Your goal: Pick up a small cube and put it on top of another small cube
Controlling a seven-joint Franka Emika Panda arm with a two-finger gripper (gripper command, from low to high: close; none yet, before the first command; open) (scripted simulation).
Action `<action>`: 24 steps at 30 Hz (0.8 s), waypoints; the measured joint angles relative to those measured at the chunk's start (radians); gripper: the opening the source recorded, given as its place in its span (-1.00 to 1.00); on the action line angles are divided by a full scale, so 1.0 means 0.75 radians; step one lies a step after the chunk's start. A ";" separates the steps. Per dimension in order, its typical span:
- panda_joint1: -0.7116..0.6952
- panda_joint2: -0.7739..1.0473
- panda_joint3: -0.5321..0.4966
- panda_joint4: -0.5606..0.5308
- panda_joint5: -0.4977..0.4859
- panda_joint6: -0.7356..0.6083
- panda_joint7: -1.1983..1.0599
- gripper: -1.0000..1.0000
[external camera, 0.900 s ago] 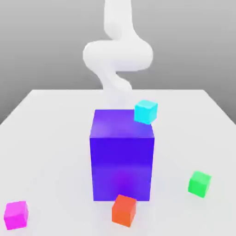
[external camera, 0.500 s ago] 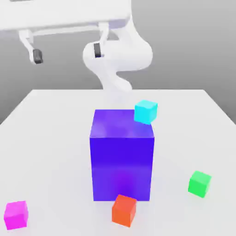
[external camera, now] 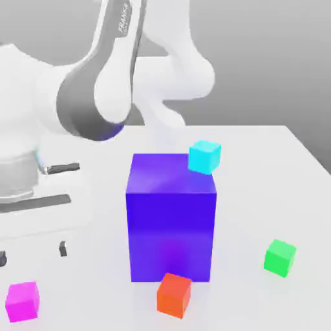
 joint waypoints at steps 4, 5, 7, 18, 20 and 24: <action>-0.059 0.154 -0.024 -0.006 -0.036 0.077 -0.090 0.00; -0.078 0.199 -0.010 0.001 -0.020 0.106 -0.115 0.00; -0.132 0.296 0.051 0.023 0.032 0.174 -0.163 0.00; -0.137 0.299 0.053 0.023 0.030 0.174 -0.165 -1.00; -0.096 0.204 0.003 -0.005 -0.046 0.110 -0.108 -1.00; 0.090 0.097 0.055 -0.089 -0.128 0.080 0.006 -1.00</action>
